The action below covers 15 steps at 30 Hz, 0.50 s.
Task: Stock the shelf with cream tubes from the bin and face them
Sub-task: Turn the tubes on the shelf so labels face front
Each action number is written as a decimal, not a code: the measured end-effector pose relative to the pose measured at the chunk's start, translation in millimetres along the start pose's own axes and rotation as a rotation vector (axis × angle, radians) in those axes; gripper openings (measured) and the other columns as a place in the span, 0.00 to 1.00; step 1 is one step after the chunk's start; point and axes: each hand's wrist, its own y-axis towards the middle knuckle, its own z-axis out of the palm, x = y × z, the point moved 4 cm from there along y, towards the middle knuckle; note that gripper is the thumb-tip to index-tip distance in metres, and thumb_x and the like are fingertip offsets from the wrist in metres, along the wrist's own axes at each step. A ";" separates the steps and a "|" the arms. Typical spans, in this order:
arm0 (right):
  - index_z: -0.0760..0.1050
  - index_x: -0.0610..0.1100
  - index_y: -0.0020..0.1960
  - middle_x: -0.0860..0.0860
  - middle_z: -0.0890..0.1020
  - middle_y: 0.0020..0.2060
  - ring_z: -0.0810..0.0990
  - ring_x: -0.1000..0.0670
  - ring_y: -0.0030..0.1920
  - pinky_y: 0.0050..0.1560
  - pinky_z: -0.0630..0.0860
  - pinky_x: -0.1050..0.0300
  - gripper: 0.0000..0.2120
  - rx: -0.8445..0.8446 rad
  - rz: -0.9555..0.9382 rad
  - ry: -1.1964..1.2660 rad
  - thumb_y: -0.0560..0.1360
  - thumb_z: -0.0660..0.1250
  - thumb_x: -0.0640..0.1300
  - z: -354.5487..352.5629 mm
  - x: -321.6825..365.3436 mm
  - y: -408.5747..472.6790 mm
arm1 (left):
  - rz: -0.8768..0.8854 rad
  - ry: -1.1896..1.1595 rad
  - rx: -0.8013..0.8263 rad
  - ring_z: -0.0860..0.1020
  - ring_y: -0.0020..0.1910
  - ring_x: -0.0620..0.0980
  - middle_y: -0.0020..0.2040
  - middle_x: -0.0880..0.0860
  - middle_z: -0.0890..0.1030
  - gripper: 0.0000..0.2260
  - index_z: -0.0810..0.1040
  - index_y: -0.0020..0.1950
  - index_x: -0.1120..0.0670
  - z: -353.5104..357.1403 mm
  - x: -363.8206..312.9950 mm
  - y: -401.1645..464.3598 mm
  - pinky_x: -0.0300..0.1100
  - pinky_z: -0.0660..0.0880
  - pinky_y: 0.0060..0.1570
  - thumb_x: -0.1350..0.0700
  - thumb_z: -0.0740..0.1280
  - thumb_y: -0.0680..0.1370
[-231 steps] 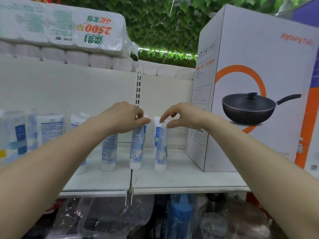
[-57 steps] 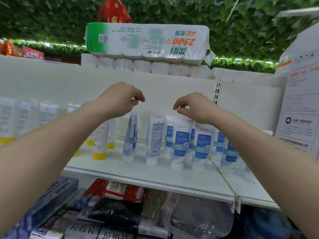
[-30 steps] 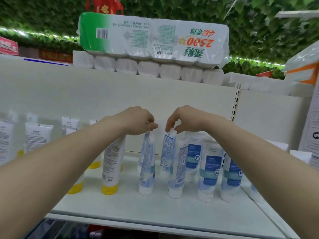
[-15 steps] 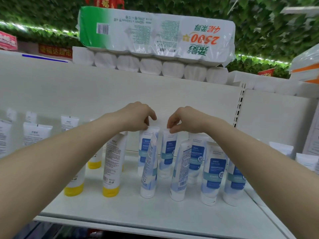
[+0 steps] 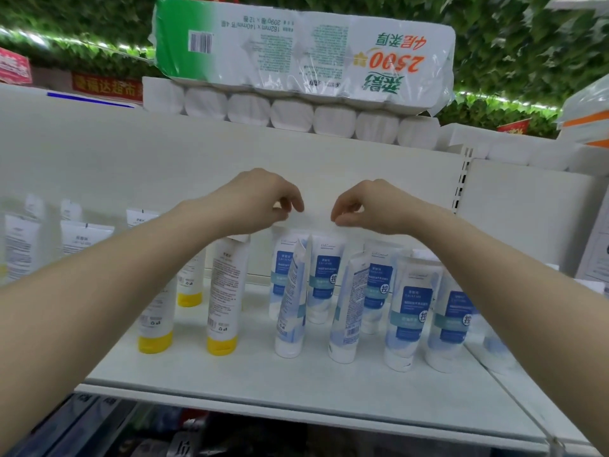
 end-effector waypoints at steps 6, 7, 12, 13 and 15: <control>0.83 0.50 0.48 0.57 0.81 0.37 0.79 0.53 0.44 0.47 0.74 0.57 0.10 -0.045 0.035 -0.070 0.77 0.65 0.53 -25.0 20.3 -47.7 | 0.151 0.039 0.058 0.73 0.49 0.42 0.51 0.42 0.78 0.12 0.79 0.57 0.41 -15.0 -27.1 -35.1 0.39 0.67 0.50 0.55 0.67 0.77; 0.83 0.51 0.47 0.57 0.81 0.37 0.78 0.54 0.43 0.46 0.75 0.57 0.11 -0.029 0.032 -0.091 0.77 0.64 0.54 -22.6 25.8 -54.3 | 0.165 0.069 0.076 0.73 0.49 0.42 0.52 0.42 0.78 0.12 0.79 0.58 0.41 -12.7 -31.8 -39.3 0.39 0.67 0.50 0.54 0.67 0.77; 0.76 0.51 0.32 0.56 0.79 0.31 0.75 0.55 0.34 0.39 0.71 0.58 0.18 -0.026 0.054 -0.150 0.78 0.61 0.57 -7.2 42.1 -69.8 | 0.140 0.219 0.076 0.72 0.54 0.45 0.57 0.43 0.78 0.12 0.78 0.61 0.42 -1.2 -44.6 -48.3 0.39 0.68 0.52 0.52 0.65 0.79; 0.75 0.51 0.31 0.54 0.80 0.30 0.75 0.54 0.33 0.38 0.72 0.57 0.19 -0.035 0.067 -0.143 0.78 0.61 0.57 -5.7 42.6 -70.9 | 0.126 0.231 0.063 0.72 0.53 0.45 0.56 0.44 0.78 0.11 0.78 0.61 0.42 -1.1 -45.2 -49.1 0.39 0.67 0.51 0.52 0.64 0.79; 0.76 0.50 0.31 0.53 0.81 0.30 0.76 0.53 0.34 0.38 0.74 0.57 0.19 -0.063 0.087 -0.129 0.78 0.61 0.56 -4.2 43.7 -72.3 | 0.095 0.223 0.042 0.71 0.50 0.45 0.55 0.44 0.80 0.11 0.79 0.59 0.43 -1.5 -46.9 -50.2 0.39 0.67 0.50 0.52 0.60 0.81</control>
